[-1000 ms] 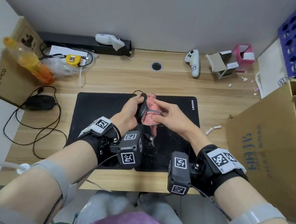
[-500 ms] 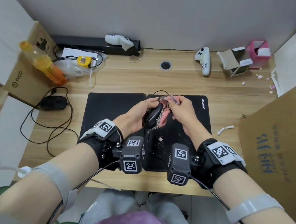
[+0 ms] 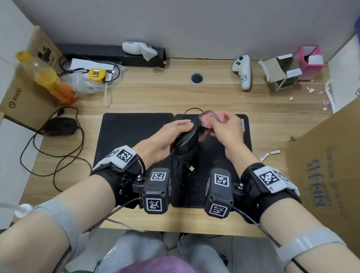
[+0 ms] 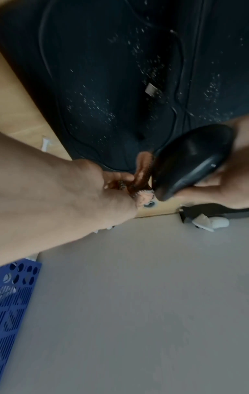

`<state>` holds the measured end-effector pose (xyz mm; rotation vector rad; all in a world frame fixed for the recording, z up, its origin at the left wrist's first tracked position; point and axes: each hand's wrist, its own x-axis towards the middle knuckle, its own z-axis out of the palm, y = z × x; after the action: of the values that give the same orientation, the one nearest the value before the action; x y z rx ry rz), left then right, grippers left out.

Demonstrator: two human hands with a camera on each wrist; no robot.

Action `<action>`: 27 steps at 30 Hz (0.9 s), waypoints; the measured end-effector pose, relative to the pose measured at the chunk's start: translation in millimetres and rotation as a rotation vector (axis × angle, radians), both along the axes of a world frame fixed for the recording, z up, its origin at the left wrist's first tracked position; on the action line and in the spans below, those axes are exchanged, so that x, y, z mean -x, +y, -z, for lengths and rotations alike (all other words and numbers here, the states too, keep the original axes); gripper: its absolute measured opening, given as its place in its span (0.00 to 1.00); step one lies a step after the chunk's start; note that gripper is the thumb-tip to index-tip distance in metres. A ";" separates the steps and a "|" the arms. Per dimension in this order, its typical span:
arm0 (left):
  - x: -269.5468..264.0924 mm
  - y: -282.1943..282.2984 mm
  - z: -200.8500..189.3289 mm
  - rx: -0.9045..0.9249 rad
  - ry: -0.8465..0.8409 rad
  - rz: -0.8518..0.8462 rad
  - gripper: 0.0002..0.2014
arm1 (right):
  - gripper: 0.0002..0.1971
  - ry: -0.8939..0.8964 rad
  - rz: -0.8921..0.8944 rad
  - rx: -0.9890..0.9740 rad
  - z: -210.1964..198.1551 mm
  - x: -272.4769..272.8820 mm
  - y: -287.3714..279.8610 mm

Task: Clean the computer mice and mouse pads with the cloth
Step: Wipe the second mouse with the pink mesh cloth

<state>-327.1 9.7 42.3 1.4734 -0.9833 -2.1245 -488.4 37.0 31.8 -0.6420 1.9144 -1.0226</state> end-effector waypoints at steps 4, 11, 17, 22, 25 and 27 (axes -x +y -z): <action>6.6 -3.5 0.6 -0.017 0.021 -0.125 0.11 | 0.16 -0.028 -0.252 0.066 -14.9 -16.7 -0.3; 13.3 -8.0 1.5 -0.130 0.117 -0.216 0.15 | 0.14 0.001 -0.502 0.127 -36.3 -2.5 14.2; 17.5 -3.1 -6.9 -0.212 0.048 -0.164 0.19 | 0.12 0.076 -0.442 0.099 -28.7 2.4 16.2; 10.4 -2.8 -13.0 -0.221 0.135 -0.094 0.16 | 0.09 -0.006 -0.231 0.074 -15.5 7.5 4.0; 12.7 -5.8 -15.6 -0.209 0.151 -0.134 0.15 | 0.07 0.000 -0.215 0.111 -12.7 -0.5 0.6; 15.9 -12.4 -15.7 -0.224 0.157 -0.231 0.18 | 0.09 -0.039 -0.272 0.149 -15.6 -8.4 3.7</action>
<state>-343.0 -2.7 58.0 1.4154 -0.5062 -2.1930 -480.0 40.6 47.3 -0.9329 1.6723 -1.0001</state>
